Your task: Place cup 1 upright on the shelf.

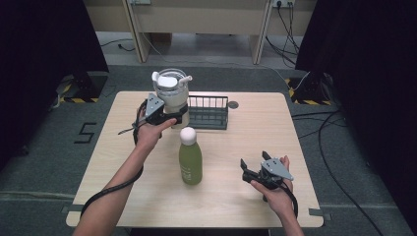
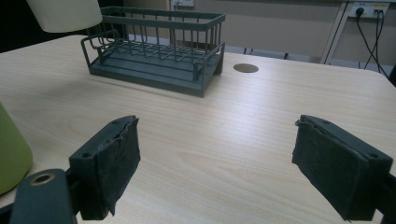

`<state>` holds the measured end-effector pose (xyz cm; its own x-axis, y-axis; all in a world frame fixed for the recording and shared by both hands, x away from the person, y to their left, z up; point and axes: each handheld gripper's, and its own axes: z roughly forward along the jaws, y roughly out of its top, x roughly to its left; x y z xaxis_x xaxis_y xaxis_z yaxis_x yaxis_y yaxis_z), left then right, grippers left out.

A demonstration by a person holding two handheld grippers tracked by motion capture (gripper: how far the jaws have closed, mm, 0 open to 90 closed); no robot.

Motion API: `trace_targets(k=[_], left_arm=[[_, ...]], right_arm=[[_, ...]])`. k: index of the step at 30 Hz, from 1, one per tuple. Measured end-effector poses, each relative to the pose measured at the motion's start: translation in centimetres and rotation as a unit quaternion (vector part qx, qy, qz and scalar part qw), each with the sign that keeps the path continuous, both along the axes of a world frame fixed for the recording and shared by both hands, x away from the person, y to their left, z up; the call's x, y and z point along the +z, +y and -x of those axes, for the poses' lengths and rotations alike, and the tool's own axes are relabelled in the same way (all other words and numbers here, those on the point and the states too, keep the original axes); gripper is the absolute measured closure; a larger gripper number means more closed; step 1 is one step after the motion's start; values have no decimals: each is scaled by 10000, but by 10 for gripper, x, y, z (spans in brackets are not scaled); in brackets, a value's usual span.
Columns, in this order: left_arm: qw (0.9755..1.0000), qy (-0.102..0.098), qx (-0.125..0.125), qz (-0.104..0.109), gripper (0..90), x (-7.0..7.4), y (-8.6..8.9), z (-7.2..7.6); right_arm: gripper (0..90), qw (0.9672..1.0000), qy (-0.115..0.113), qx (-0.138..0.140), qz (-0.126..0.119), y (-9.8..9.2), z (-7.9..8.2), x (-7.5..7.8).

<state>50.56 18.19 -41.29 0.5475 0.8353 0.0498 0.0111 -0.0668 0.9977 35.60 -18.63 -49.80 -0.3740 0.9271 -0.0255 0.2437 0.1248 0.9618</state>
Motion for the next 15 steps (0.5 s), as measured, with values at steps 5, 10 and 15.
trace_targets(k=[5, 10, 15], left_arm=[[10000, 0, 5, 37, 97, 2, -1, -2], [10000, -40, 8, 70, 98, 7, -2, -5], [10000, -54, 39, 64, 98, 11, -2, -9]], right_arm=[[147, 10000, 5, 2, -2, 0, 0, 0], [147, 10000, 20, 5, -16, 0, 0, 0], [147, 10000, 22, -10, -28, -1, 0, 0]])
